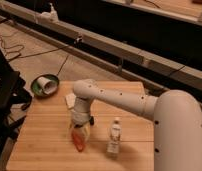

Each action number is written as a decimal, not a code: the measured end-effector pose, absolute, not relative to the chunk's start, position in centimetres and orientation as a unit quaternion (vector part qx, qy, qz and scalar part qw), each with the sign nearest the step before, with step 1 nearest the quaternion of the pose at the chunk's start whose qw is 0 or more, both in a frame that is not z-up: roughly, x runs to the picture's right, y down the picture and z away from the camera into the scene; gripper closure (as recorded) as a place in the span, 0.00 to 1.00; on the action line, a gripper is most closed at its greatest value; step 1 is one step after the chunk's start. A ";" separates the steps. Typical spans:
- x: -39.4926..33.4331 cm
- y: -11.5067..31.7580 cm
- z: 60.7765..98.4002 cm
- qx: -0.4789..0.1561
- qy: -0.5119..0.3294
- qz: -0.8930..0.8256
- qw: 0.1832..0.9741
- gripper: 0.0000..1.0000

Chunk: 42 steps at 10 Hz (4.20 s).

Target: Drag the pepper across the table

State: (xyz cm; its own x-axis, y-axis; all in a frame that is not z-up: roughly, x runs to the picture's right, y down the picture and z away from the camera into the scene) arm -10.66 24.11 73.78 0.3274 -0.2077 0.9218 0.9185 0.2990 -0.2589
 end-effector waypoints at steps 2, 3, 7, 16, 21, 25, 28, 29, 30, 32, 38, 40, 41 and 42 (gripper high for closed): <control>-10.8 24.1 73.8 -0.430 -0.413 -0.408 0.691 0.35; -10.7 24.1 73.8 -0.430 -0.413 -0.408 0.691 0.35; -11.0 24.6 75.1 -0.437 -0.408 -0.406 0.692 0.35; -13.4 27.8 78.5 -0.467 -0.432 -0.426 0.644 0.36; -13.2 27.0 79.7 -0.453 -0.417 -0.431 0.660 0.79; -13.1 26.1 79.1 -0.446 -0.400 -0.437 0.671 1.00; -13.5 26.5 78.8 -0.448 -0.402 -0.436 0.669 1.00; -13.5 26.7 78.8 -0.449 -0.402 -0.435 0.669 1.00; -13.5 26.8 78.7 -0.451 -0.403 -0.433 0.669 1.00; -13.1 27.1 78.5 -0.455 -0.403 -0.429 0.669 1.00; -10.0 28.9 78.2 -0.481 -0.395 -0.382 0.683 1.00; -8.5 29.5 78.1 -0.491 -0.388 -0.360 0.692 1.00; -7.7 29.6 77.9 -0.494 -0.384 -0.351 0.696 1.00; -6.6 29.9 77.7 -0.500 -0.379 -0.339 0.701 1.00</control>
State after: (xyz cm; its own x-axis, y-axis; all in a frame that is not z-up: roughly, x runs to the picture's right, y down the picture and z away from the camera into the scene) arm -6.60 29.90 77.67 0.4837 -0.0967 0.8699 0.8538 0.2708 -0.4447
